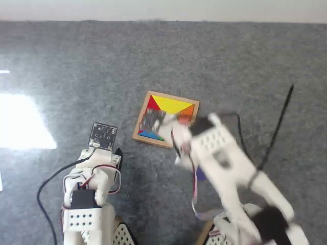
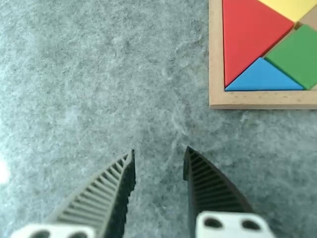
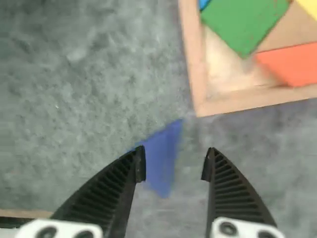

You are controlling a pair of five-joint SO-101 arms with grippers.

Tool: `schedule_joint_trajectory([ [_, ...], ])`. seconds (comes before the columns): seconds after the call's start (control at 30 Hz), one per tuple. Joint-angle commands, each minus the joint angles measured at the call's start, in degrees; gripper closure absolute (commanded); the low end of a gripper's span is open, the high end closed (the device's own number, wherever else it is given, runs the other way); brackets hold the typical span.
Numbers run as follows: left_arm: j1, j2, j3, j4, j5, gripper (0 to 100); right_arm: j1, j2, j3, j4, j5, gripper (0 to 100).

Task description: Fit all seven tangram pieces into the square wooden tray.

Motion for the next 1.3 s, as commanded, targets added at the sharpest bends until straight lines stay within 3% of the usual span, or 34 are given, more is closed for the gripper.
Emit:
schedule_joint_trajectory([
  [0.0,-0.35,-0.88,-0.48,0.00,-0.70,85,-4.00,-14.90,10.55,-3.65,-7.30,74.1],
  [0.1,-0.35,-0.88,-0.48,0.00,-0.70,85,-4.18,-13.05,10.46,-4.00,-8.62,69.0],
  [0.3,-0.35,-0.88,-0.48,0.00,-0.70,85,-2.77,-0.22,10.55,-9.19,-9.41,71.7],
  [0.47,-0.35,-0.88,-0.48,0.00,-0.70,85,-2.42,5.14,10.46,-11.91,-16.18,71.7],
  [0.8,-0.35,-0.88,-0.48,0.00,-0.70,85,-1.10,3.65,11.43,-6.90,-12.66,71.7],
  [1.27,-0.35,-0.88,-0.48,0.00,-0.70,85,3.21,2.59,15.21,-13.76,-9.93,71.8],
])
